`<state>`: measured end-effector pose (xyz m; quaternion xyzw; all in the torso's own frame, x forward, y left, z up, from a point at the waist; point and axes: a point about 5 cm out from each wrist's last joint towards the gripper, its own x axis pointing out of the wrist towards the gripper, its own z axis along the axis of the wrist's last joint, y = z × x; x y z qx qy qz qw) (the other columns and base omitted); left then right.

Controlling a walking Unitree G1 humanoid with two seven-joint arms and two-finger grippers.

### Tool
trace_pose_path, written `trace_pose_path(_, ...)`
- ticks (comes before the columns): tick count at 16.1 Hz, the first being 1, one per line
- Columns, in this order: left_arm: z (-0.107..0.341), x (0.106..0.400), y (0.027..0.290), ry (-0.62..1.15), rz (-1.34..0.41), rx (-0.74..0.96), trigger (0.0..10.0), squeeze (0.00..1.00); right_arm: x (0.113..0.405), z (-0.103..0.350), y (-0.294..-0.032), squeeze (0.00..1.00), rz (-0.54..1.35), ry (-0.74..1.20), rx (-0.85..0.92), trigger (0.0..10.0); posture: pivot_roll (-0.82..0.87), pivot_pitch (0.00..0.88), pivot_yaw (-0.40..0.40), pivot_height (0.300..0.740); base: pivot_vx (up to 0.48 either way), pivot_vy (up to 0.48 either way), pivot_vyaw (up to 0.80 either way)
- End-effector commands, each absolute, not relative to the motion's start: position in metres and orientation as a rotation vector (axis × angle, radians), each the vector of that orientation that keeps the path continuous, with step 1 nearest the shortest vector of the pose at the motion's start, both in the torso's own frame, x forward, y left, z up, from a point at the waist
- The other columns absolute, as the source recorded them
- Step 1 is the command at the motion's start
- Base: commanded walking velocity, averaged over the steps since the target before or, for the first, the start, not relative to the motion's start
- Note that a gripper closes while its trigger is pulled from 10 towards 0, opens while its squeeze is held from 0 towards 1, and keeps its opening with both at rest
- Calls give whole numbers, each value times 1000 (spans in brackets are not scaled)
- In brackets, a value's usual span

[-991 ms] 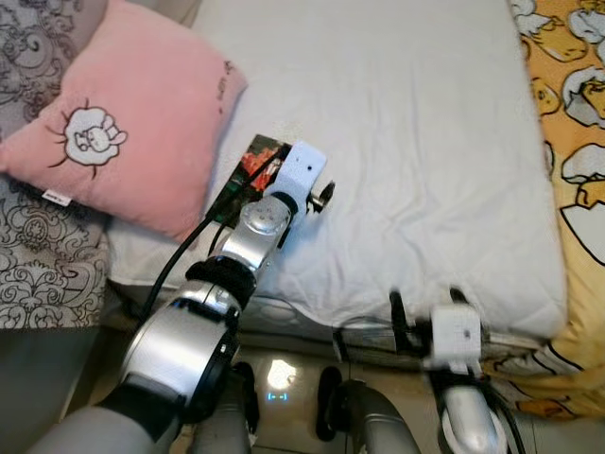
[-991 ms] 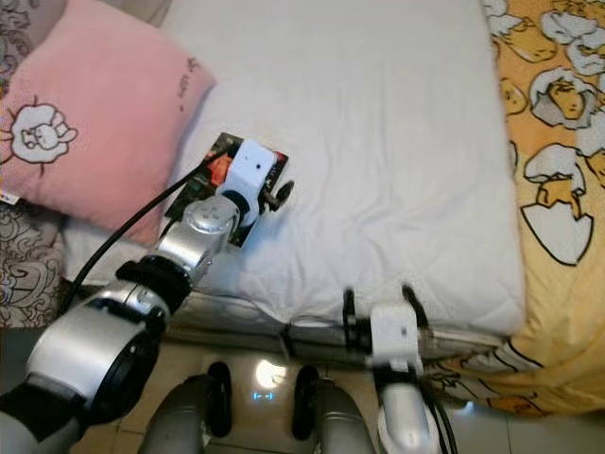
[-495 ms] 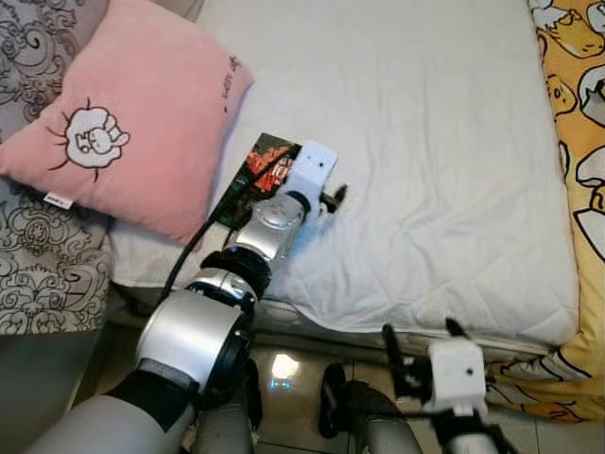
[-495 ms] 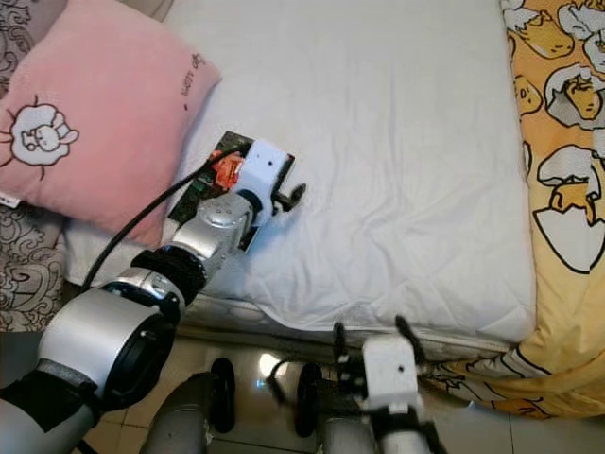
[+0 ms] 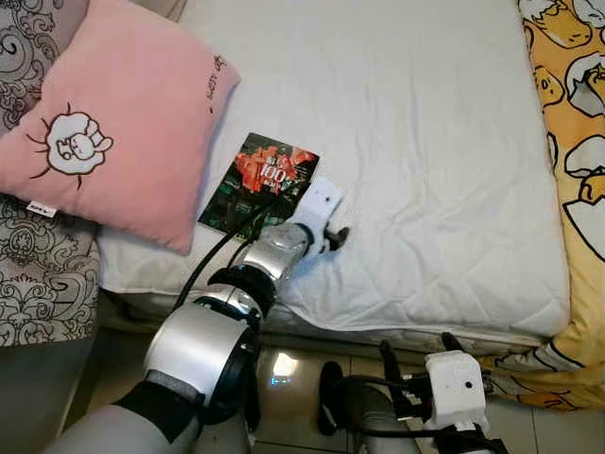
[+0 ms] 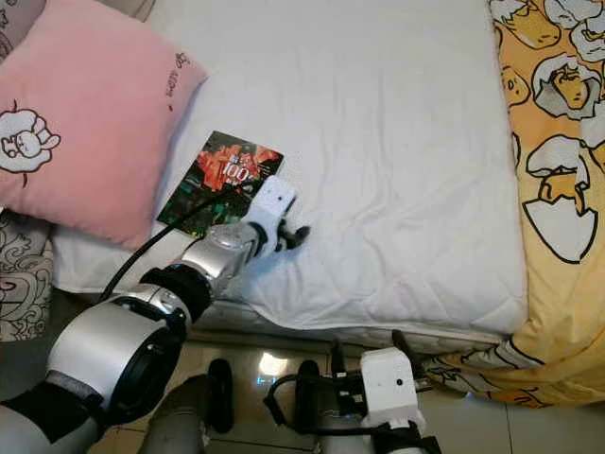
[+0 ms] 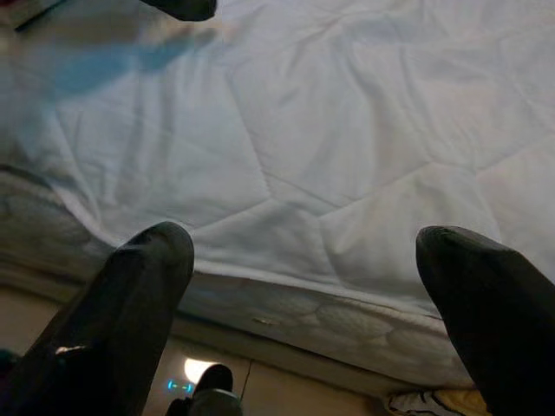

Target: Clean up the room

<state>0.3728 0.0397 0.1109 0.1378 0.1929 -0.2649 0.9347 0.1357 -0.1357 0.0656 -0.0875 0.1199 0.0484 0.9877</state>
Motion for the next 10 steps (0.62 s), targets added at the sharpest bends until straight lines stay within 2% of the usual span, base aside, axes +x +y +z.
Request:
trace_pose_path(1,102,370,47,417,-499,320,10000,0,129,63,-138,0,99,278,-170,10000,-161,347,-49,740,0,0,0)
trace_pose_path(5,117,385,75,331,-290,321,10000,0,129,64,-143,0,108,289,-191,10000,-176,340,-58,740,0,0,0)
trace_pose_path(10,119,388,92,333,-196,319,10000,0,133,60,-143,0,132,303,-208,10000,-159,329,-62,740,0,0,0)
